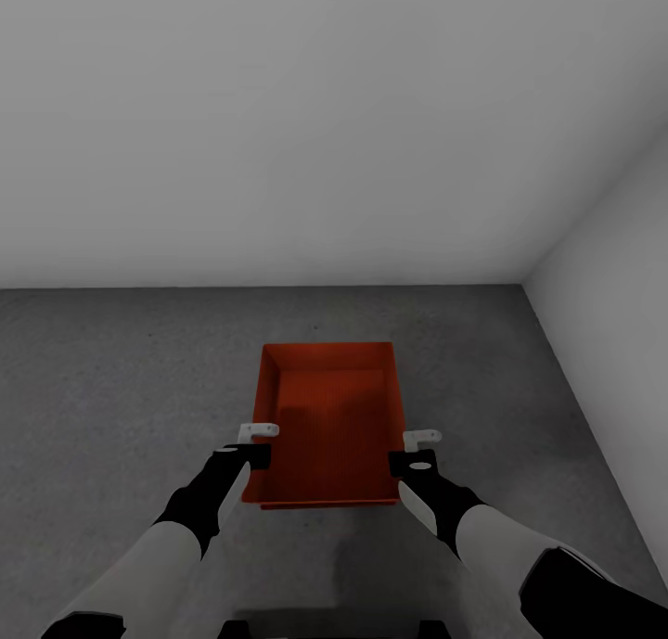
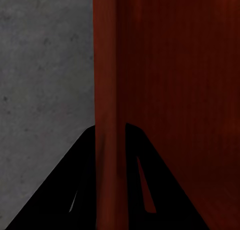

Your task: Move the two storage containers from the living room to the garage. In the garage, place one container on the floor and stack the other container on top of it (either order is fine).

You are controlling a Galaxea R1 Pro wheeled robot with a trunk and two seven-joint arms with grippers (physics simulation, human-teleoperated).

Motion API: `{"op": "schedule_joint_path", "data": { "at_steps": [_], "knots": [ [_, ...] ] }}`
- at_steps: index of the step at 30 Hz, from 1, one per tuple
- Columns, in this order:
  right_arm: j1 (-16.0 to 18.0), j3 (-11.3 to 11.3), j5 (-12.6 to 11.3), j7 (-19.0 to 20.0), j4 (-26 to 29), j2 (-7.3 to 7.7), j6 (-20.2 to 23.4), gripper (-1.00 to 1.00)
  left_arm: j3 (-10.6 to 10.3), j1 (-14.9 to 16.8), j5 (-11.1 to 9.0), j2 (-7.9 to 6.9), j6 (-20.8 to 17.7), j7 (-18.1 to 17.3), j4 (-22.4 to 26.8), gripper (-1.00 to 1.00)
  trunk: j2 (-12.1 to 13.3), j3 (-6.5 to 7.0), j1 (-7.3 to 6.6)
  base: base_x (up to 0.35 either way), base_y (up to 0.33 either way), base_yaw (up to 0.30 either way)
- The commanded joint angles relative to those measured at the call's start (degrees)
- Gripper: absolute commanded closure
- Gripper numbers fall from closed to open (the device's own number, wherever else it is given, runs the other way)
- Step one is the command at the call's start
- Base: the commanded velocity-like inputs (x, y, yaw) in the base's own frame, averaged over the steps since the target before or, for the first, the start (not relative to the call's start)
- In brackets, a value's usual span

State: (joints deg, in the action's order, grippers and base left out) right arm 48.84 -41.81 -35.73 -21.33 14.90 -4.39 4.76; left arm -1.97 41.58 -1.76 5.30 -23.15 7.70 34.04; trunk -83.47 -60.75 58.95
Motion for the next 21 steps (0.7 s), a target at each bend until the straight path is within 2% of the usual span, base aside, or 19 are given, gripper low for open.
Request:
{"op": "schedule_joint_path", "data": {
  "at_steps": [1, 5, 12, 21],
  "knots": [
    [0.12, 1.11, 1.64, -4.42, 0.22, -0.01, 0.42, 1.0, -0.67, -0.02, -2.11, 0.76, -0.75, 0.29, -1.0, 1.0, -0.02, -0.02, 0.0, 0.0, 0.0, 0.0],
    [0.12, 1.11, 1.67, -4.42, 0.22, -0.01, 0.42, 1.0, -0.67, -0.01, -2.11, 0.76, -0.75, 0.29, -1.0, 1.0, -0.02, -0.02, 0.0, 0.0, 0.0, 0.0],
    [0.12, 1.11, 1.63, -4.42, 0.22, -0.01, 0.42, 1.0, -0.67, -0.03, -2.11, 0.76, -0.75, 0.29, -1.0, 1.0, -2.83, -1.28, 1.53, 0.0, 0.0, 0.0],
    [0.12, 1.11, 1.63, -4.42, 0.22, -0.01, 0.42, 1.0, -0.67, -0.01, -2.11, 0.76, -0.75, 0.23, -1.0, 1.0, -2.83, -1.28, 1.53, 0.0, 0.0, 0.0]
  ]
}}
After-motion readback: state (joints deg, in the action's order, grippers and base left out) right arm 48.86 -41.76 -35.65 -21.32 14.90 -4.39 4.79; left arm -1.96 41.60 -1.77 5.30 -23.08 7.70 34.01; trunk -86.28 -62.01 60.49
